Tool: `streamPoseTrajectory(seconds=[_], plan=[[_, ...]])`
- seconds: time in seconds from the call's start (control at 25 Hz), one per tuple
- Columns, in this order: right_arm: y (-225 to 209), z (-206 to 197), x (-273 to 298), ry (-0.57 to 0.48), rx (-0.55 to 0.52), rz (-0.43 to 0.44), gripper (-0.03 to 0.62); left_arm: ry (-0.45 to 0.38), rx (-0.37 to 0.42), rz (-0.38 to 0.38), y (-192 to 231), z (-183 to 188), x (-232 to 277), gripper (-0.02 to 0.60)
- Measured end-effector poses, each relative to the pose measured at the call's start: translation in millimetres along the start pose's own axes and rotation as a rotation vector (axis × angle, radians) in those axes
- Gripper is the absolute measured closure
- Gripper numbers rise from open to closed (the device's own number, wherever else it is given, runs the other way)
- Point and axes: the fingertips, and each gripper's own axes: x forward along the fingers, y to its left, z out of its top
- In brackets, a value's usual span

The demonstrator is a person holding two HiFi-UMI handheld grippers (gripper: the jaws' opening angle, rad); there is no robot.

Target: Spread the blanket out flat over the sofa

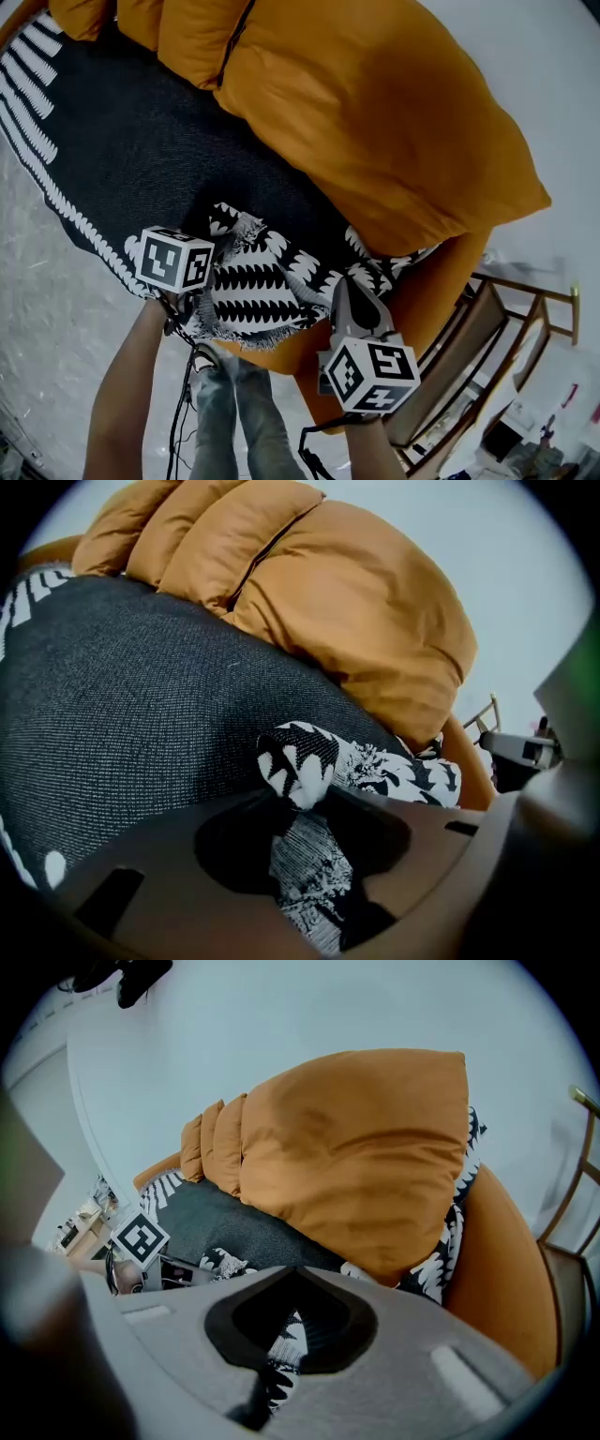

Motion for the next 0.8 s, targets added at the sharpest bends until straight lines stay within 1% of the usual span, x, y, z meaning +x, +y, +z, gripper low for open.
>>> streamPoseTrajectory(seconds=[0.12,0.24,0.36,0.48,0.68,0.8], plan=[[1.4,-0.2,-0.3,0.001,0.001,-0.004,0.589,0.015,0.039,0.023,-1.1,-0.6,0.3,0.457],[-0.4,2.9,-0.9,-0.005,0.008,-0.010,0.589,0.027,0.074,0.029,-4.0,2.9,1.3,0.500],[-2.6,5.9,-3.0,-0.008,0.008,-0.012,0.589,0.037,0.103,0.027,-7.4,5.4,-2.0,0.527],[-3.1,9.1,-5.4,-0.014,0.011,-0.017,0.589,0.045,0.117,0.022,-10.2,6.0,-8.0,0.538],[-0.9,9.7,-10.8,-0.031,0.024,-0.024,0.589,0.031,0.131,0.004,-18.6,5.8,-21.3,0.543],[8.0,12.3,-12.5,-0.038,0.028,-0.028,0.589,0.026,0.161,-0.006,-18.8,8.6,-35.3,0.543]])
